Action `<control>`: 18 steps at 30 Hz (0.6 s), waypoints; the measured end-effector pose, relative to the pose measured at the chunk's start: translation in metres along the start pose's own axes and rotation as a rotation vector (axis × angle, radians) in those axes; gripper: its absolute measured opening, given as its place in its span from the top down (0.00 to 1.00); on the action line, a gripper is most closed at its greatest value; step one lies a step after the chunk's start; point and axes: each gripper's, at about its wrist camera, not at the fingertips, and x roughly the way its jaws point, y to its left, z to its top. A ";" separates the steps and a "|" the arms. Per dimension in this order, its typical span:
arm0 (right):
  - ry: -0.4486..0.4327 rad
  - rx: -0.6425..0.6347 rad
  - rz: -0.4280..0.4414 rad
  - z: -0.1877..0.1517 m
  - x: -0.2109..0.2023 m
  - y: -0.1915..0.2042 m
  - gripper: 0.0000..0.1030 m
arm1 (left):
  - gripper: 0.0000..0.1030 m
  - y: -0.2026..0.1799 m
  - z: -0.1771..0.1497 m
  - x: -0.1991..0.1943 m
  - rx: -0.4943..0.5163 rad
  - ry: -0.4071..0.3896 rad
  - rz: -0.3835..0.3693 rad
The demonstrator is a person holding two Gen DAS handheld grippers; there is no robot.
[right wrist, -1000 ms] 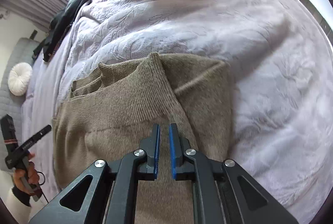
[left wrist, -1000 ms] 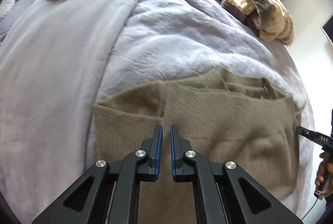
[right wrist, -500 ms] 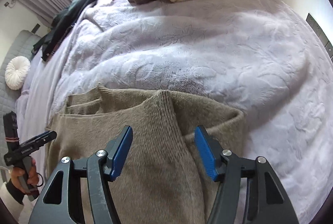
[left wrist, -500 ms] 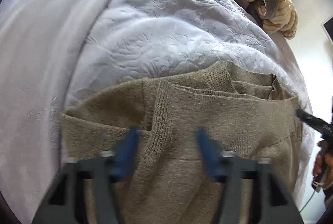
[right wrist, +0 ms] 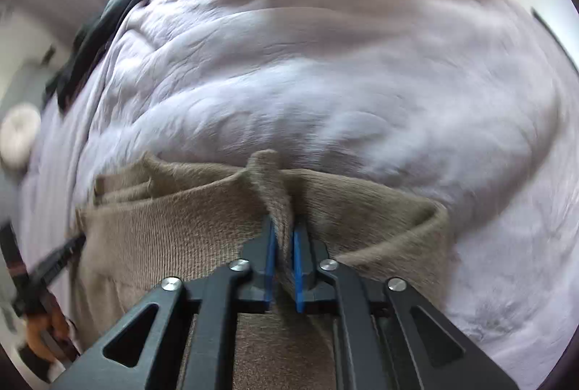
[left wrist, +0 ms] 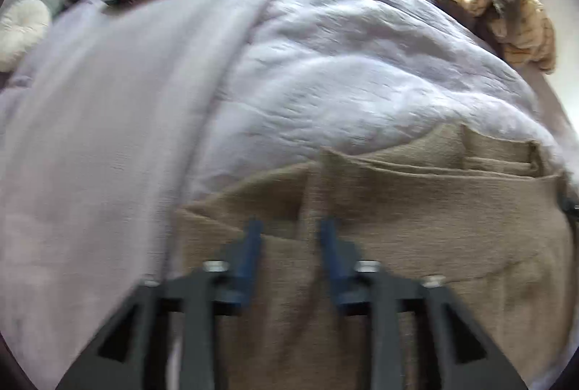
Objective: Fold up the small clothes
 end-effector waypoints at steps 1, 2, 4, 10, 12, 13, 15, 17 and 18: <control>-0.009 0.010 -0.016 -0.001 -0.007 -0.003 0.81 | 0.50 0.006 0.001 -0.007 -0.002 -0.017 0.010; -0.021 0.013 -0.029 -0.001 -0.015 -0.004 0.81 | 0.50 0.015 0.002 -0.015 -0.009 -0.032 0.013; -0.051 0.012 -0.029 -0.004 -0.031 -0.006 0.81 | 0.50 0.030 0.005 -0.030 -0.038 -0.039 -0.019; -0.032 -0.069 0.101 -0.035 -0.047 0.016 0.81 | 0.50 0.016 -0.007 -0.050 -0.005 0.008 -0.251; 0.007 -0.084 0.049 -0.046 -0.026 0.017 0.81 | 0.50 0.002 -0.020 -0.031 0.012 0.060 -0.232; 0.028 -0.069 0.014 -0.052 -0.012 0.010 0.81 | 0.50 -0.002 -0.025 -0.020 0.009 0.085 -0.204; 0.010 -0.025 0.044 -0.059 -0.003 -0.007 0.85 | 0.47 0.004 -0.038 -0.004 -0.022 0.081 -0.189; -0.005 -0.018 0.047 -0.059 -0.004 -0.015 0.91 | 0.47 0.018 -0.042 -0.004 -0.075 0.074 -0.239; -0.008 -0.026 0.035 -0.059 -0.006 -0.016 0.94 | 0.47 0.024 -0.041 -0.007 -0.086 0.080 -0.238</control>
